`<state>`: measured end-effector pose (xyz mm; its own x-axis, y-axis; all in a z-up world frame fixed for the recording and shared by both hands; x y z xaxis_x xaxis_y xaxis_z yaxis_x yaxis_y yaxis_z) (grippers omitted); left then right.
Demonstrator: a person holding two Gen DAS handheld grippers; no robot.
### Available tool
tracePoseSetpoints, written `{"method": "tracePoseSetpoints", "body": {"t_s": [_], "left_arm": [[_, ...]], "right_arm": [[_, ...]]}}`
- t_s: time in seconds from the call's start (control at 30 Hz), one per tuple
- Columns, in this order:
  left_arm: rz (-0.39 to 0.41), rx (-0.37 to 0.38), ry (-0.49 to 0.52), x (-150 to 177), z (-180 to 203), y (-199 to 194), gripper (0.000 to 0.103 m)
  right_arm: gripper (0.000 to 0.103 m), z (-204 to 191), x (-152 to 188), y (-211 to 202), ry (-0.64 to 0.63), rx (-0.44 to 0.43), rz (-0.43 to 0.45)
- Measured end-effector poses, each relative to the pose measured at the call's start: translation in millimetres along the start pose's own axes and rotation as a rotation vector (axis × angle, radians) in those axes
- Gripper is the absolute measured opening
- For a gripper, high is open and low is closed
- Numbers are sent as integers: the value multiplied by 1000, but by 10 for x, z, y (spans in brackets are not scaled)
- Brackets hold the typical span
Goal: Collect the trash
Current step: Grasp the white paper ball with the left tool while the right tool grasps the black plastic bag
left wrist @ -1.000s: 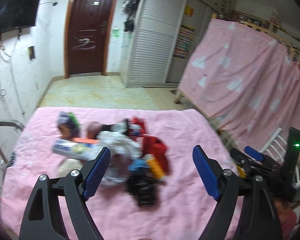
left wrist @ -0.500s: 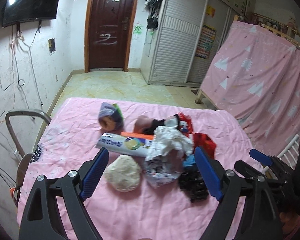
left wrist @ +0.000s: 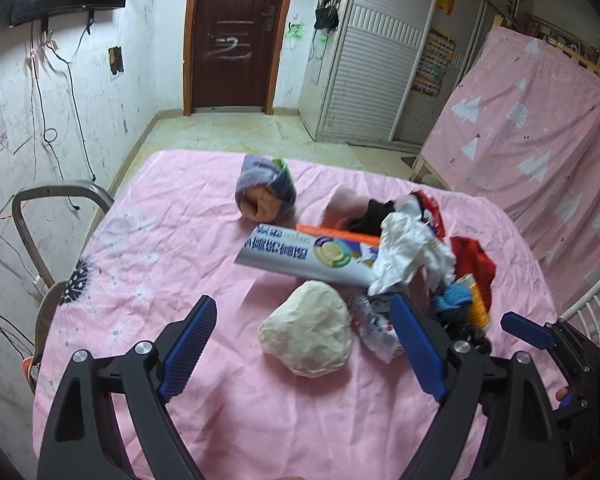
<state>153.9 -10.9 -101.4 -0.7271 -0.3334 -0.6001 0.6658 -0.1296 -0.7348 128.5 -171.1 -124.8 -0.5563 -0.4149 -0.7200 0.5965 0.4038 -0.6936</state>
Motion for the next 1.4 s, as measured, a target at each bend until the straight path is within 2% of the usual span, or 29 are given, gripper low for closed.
{"method": "tracePoseSetpoints", "body": {"t_s": [0.47, 0.53, 0.6, 0.63, 0.7, 0.77, 1.07, 1.4], "left_arm": [[-79, 5, -43, 88, -126, 340, 78], [-83, 15, -46, 93, -116, 351, 71], [-93, 29, -48, 108, -104, 367, 50], [-95, 39, -42, 116, -85, 363, 46], [-95, 41, -33, 131, -61, 354, 43], [-94, 44, -30, 148, -31, 354, 43], [-64, 52, -26, 171, 16, 134, 43], [1, 41, 32, 195, 283, -206, 43]], "right_arm": [[67, -37, 84, 232, -1, -3, -65], [63, -12, 86, 237, 6, -2, -66], [52, 3, 102, 254, 13, -1, -77], [50, 7, 98, 257, 13, 1, -78], [37, -2, 102, 255, -1, 15, -79], [34, 0, 95, 253, -4, 21, -77], [33, 75, 129, 30, 23, 19, -24], [33, 281, 159, -320, 74, 35, 61]]}}
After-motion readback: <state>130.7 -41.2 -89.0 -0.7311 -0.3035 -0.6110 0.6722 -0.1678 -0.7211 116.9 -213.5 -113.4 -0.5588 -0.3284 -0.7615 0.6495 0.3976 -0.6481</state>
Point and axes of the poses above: each gripper's, at about its wrist camera, not at the fingertips, and y roughly the way its jaws point, z to its right, x to its underside, the point moved 8 cm from there along y, roughly the way its jaws point, and after that the axes turned 14 degrees about -y, right-handed, at the moved point
